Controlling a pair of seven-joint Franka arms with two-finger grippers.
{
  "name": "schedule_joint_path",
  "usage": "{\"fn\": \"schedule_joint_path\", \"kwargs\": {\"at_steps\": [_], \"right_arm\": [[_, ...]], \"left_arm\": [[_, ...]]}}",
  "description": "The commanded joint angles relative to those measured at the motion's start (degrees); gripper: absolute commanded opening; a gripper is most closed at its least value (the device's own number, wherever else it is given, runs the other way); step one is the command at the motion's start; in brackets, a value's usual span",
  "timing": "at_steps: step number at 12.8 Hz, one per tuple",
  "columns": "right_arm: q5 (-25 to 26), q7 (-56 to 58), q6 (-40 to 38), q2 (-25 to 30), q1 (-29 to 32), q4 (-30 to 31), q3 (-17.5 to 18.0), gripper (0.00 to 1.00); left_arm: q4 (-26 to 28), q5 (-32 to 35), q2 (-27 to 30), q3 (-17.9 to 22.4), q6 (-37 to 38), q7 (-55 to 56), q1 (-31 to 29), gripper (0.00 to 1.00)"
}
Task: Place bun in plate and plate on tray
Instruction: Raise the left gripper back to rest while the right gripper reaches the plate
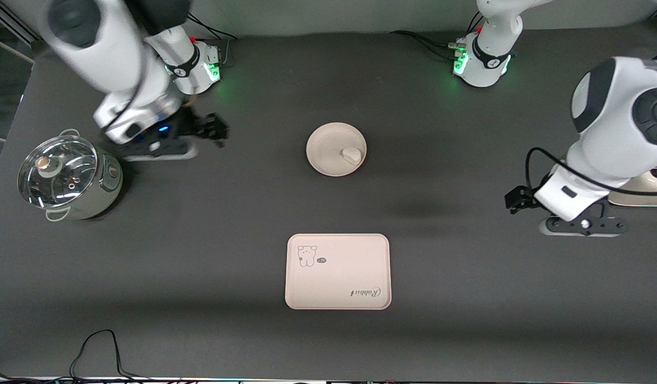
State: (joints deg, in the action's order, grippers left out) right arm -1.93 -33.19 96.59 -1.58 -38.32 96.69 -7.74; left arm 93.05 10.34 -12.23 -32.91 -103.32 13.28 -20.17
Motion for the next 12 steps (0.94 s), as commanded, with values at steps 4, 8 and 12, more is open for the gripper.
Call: {"fn": "schedule_joint_path", "kwargs": {"at_steps": [4, 8, 12], "right_arm": [[-0.44, -18.39, 2.29, -0.61, -17.38, 0.7, -0.79, 1.0], [-4.74, -16.39, 7.45, 0.08, -18.28, 5.42, -1.49, 1.0], [-6.15, -12.44, 25.44, 5.18, -17.93, 24.03, -1.67, 1.0]], "left_arm": [[0.82, -8.67, 7.66, 7.14, 8.22, -9.74, -2.59, 1.0], [2.39, -8.66, 10.46, 8.47, 5.67, -9.86, -3.72, 1.0], [3.89, -9.11, 13.02, 8.83, 8.93, -10.82, -4.88, 1.0]]}}
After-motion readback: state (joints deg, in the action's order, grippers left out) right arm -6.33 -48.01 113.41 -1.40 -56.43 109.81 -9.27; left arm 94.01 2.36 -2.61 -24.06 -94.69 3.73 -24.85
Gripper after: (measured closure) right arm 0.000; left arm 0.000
